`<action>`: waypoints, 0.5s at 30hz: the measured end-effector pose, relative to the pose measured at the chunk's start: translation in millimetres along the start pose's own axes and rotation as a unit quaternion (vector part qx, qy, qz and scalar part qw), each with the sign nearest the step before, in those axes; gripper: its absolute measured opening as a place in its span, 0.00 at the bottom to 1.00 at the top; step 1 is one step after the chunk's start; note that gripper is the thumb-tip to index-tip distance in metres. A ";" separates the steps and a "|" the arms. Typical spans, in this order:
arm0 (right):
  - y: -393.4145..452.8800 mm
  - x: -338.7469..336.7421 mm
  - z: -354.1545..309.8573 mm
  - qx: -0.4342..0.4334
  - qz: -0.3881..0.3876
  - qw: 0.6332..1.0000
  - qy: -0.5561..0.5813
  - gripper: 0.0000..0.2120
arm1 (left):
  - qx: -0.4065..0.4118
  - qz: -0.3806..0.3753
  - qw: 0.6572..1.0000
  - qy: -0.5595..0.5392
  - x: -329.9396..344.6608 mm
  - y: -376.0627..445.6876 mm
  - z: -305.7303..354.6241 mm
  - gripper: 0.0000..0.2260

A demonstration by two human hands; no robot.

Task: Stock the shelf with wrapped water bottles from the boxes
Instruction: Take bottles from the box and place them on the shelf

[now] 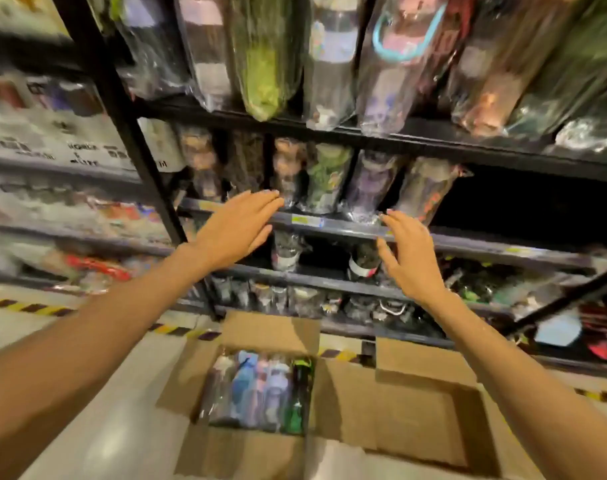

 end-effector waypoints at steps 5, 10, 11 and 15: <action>-74.8 106.0 22.3 0.032 -0.069 0.997 0.009 0.22 | -0.035 -0.102 0.994 -0.028 119.0 -78.3 11.7 0.22; -139.5 221.4 33.9 0.088 -0.154 0.984 0.034 0.24 | -0.041 -0.161 0.984 -0.064 220.4 -162.0 28.7 0.20; -149.9 243.8 33.8 0.089 -0.166 0.981 0.041 0.24 | -0.041 -0.161 0.984 -0.066 238.8 -178.9 30.3 0.18; -188.7 339.2 27.2 0.100 -0.215 0.970 0.055 0.23 | -0.080 -0.212 0.970 -0.091 328.5 -253.9 27.8 0.17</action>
Point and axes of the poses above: each hand's wrist, its own y-axis towards the middle knuckle, its own x-axis out of the palm, z = x × y, the point moved 10 cm from there along y, towards the middle knuckle, and after that the axes turned 2 degrees about -x, right-handed, at the moved point
